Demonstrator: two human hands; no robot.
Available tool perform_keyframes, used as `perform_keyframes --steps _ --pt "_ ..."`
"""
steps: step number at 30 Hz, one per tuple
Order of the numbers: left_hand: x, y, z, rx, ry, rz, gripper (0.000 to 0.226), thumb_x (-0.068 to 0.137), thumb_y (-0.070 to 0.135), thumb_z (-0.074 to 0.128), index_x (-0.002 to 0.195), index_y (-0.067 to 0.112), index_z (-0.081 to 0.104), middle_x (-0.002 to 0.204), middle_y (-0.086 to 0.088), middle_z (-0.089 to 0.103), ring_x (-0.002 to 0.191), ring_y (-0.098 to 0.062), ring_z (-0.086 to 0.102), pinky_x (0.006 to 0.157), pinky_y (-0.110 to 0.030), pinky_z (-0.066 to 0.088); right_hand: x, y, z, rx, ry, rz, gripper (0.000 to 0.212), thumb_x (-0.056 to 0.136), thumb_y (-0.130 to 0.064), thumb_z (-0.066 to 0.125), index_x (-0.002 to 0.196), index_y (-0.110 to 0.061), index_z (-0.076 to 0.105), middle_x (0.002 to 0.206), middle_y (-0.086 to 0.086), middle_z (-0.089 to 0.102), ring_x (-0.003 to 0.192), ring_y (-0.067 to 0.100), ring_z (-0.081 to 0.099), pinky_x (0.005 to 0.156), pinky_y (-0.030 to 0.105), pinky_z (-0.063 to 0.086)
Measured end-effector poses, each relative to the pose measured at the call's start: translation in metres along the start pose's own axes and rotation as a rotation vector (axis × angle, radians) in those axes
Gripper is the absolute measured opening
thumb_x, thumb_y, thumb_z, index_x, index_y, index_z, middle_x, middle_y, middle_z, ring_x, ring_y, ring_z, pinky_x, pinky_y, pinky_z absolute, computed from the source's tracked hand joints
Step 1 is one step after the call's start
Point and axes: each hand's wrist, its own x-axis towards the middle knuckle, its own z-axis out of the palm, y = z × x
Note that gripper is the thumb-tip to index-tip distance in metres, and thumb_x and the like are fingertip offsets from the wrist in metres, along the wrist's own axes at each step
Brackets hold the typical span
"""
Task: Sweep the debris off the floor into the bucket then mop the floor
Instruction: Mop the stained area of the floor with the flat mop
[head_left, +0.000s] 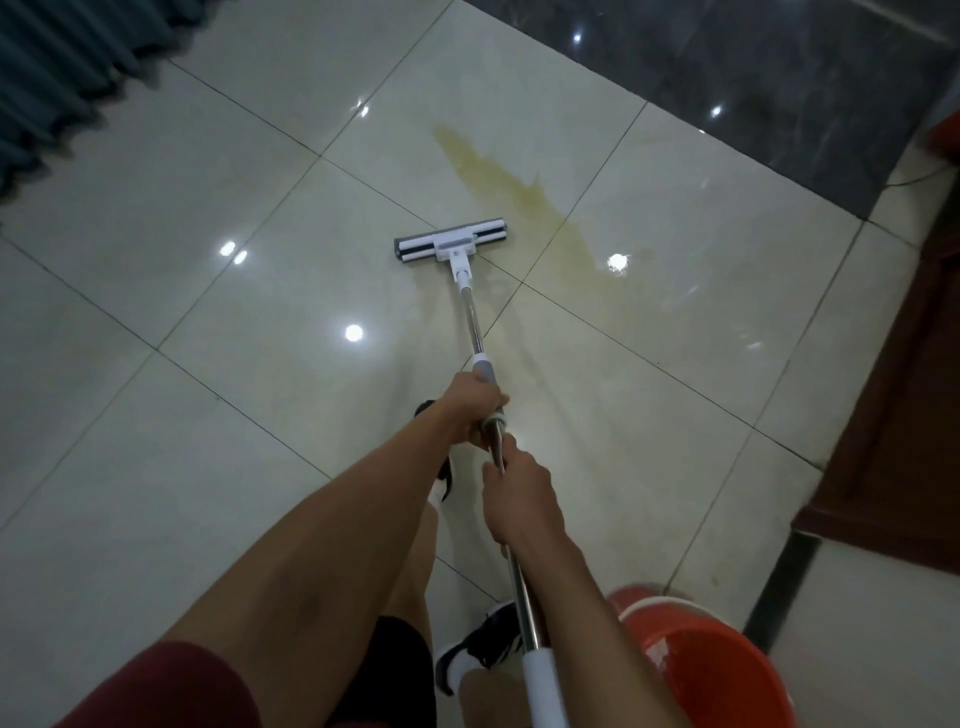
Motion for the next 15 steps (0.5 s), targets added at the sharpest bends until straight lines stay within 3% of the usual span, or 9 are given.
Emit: perform_keyframes --steps 7,15 --pt "0.071 0.097 -0.055 -0.003 -0.004 0.024 0.022 0.098 0.011 0.064 0.115 0.006 0.050 0.092 -0.017 0.060 0.076 -0.029 0.066 0.077 -0.052 0.062 0.094 -0.088 -0.018 0.033 0.008 -0.001 0.031 0.104 -0.024 0.043 0.134 -0.017 0.051 0.110 0.006 0.065 0.093 0.022 0.066 0.077 0.032 0.055" --pt "0.181 0.255 -0.127 0.049 0.008 0.063 0.013 0.102 0.016 0.058 0.101 0.003 0.055 0.093 -0.018 0.063 0.073 -0.030 0.068 0.057 -0.045 0.061 0.252 -0.218 -0.057 0.047 0.021 0.029 0.033 0.104 -0.025 0.045 0.136 -0.019 0.050 0.105 0.008 0.065 0.087 0.025 0.067 0.073 0.037 0.058"
